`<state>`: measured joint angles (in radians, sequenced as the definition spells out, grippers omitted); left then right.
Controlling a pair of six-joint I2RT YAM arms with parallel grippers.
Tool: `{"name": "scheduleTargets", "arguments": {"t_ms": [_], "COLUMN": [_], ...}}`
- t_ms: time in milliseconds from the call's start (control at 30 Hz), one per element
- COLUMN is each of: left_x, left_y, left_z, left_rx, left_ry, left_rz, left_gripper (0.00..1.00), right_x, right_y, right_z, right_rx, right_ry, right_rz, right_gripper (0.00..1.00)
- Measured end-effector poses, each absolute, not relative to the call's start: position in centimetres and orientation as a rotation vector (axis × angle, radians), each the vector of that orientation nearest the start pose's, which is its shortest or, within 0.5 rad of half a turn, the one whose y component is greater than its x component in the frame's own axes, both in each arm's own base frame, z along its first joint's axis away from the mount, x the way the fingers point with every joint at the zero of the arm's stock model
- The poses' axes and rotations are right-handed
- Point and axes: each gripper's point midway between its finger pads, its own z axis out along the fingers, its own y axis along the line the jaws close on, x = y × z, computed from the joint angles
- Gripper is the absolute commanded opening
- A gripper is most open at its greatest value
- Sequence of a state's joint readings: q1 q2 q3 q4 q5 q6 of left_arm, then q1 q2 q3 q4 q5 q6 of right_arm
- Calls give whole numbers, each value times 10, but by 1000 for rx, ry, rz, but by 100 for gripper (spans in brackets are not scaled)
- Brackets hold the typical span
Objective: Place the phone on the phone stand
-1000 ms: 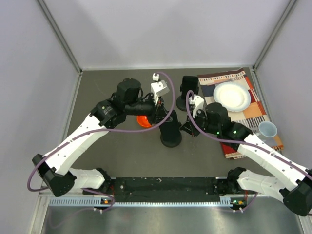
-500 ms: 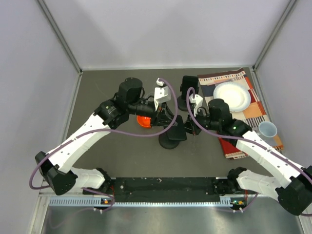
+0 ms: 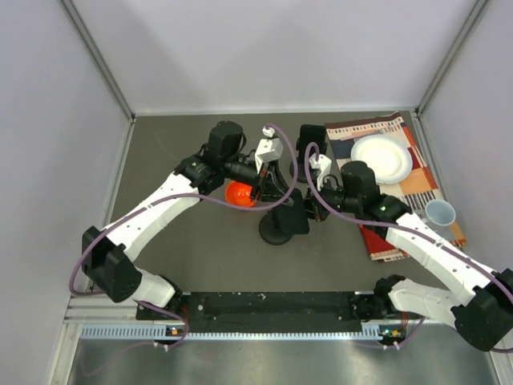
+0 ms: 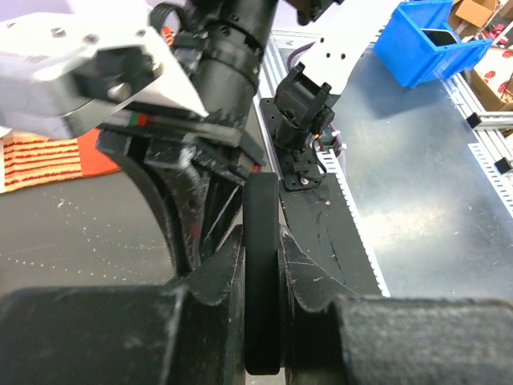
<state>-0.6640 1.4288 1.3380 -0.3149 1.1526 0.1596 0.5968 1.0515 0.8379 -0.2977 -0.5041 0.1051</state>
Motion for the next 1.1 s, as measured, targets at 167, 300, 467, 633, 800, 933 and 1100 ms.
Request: {"name": "scheduleTargets", "arguments": {"t_ms": [167,300,467,633,800,933,1100], "left_x": [202,212,213,213,216,214,212], "left_y": [-337,-336,-334,-334,-331,-327,-320], "left_z": [300,286,280,279,279,278,276], "left_rx": [1434,1439,1454,1454,1431,1401,1335], "left_ry": [1388,1406,1399,1400,1433,1475,1542], "left_rz": [-1477,-1491,-1515,-1502,-1444,-1413,-1347], "left_gripper": [0,0,0,0,0,0,0], "right_x": [215,215,215,217,219,219,224], "right_y": [255,255,255,254,255,257,255], "right_z": [203,203,203,203,203,204,204], "right_rx": [-835,-835,-834,-822,-752,-676,-540], "right_ry": [1978,1977,1977,1982,1984,1965,1922], "right_rz": [955,955,955,950,905,776,606], "right_gripper": [0,0,0,0,0,0,0]}}
